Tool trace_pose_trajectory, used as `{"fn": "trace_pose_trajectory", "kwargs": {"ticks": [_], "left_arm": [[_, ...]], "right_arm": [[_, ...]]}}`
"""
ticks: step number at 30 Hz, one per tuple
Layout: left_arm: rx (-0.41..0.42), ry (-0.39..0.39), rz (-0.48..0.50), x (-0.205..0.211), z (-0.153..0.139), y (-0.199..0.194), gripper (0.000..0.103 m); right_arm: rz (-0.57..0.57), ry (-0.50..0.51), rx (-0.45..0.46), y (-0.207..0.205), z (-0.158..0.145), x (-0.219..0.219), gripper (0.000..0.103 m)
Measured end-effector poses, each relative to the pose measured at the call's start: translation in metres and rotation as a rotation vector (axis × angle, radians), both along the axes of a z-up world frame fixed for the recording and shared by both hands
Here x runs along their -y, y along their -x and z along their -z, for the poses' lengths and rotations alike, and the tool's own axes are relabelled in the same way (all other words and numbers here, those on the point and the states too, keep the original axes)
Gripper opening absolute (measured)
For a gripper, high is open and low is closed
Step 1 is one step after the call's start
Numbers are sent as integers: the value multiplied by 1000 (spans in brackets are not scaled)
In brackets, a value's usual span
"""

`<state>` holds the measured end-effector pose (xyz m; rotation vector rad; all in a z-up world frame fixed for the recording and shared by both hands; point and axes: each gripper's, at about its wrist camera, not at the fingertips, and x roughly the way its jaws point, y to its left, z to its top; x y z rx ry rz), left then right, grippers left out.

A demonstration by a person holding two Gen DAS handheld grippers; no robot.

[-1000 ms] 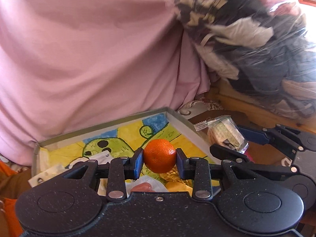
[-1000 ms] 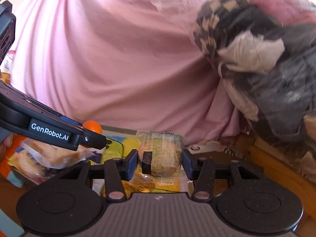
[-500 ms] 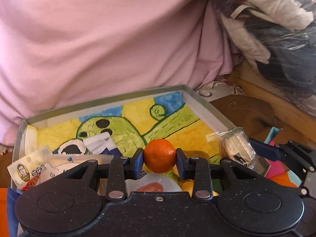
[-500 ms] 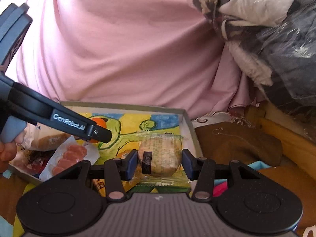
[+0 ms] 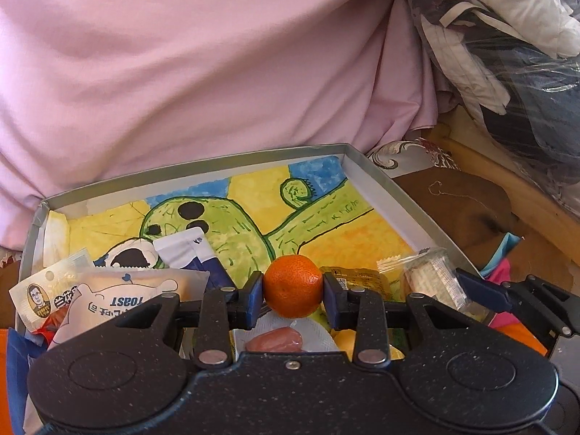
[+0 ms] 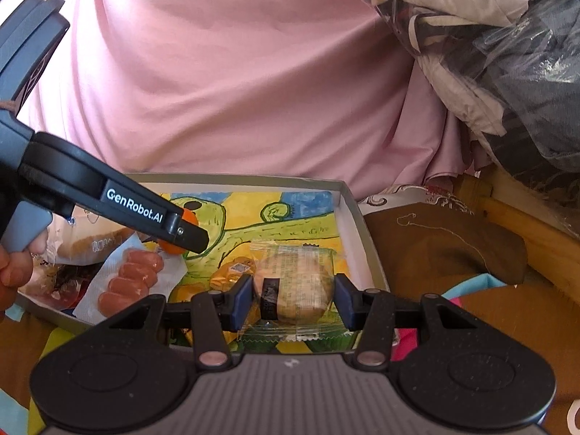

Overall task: Organize snacks
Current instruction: 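Open both tools to drop the orange and rice cake into the tray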

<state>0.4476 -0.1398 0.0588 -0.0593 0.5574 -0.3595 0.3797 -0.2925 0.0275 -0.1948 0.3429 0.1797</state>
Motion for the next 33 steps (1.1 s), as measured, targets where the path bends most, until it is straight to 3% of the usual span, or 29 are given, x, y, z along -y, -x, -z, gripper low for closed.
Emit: {"fn": "trace_pose_trajectory", "kwargs": {"ticks": [14,19,26,33], "left_arm": [[-10,-4,-4,2,-1,-1,38],[-13,12,-20,2,-5,0,55],[10,40,-53,-1,-13,8,84],[24,54,-99,-11,-26,18,99]], "right_arm": [[22,-24,-20,0,2,3,54],[30,-46,-8,1,1,7,57],[32,-65,28,10,-7,12,78],[46,-119,79,24,-19,16,97]]}}
